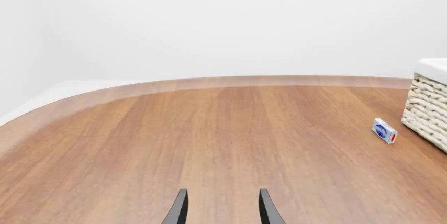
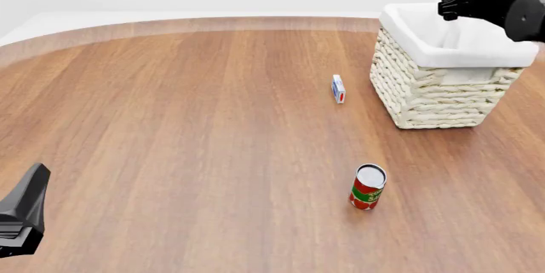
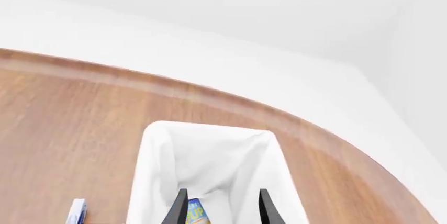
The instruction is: Pick up the alphabet soup and the cream cheese box, and put them in the basket.
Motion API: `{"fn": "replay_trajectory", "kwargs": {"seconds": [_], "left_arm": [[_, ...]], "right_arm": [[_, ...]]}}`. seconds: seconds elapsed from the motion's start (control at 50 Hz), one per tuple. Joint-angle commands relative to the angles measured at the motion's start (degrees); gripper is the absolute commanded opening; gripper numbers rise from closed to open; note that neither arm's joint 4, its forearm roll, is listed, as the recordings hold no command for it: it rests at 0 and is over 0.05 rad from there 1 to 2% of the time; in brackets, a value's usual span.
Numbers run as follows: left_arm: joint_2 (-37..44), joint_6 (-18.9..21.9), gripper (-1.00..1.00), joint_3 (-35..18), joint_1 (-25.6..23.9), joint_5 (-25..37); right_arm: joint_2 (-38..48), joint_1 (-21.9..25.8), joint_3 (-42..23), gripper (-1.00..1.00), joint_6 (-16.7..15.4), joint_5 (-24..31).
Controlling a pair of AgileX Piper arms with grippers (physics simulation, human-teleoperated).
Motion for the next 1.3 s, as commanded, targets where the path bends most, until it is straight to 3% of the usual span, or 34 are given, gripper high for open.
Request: {"fn": "replay_trajectory", "kwargs": {"seconds": [0.02, 0.48, 1.3], "left_arm": [[0.00, 0.00, 1.00, 0.00, 0.00, 0.00], [0.00, 0.00, 1.00, 0.00, 0.00, 0.00], [0.00, 0.00, 1.00, 0.00, 0.00, 0.00]], "right_arm": [[-6.74, 3.00, 5.12, 1.00, 0.37, -1.46], [-20.85, 10.61, 16.11, 1.00, -1.04, -3.58], [-27.69, 18.98, 26.41, 1.00, -1.60, -4.07]]}}
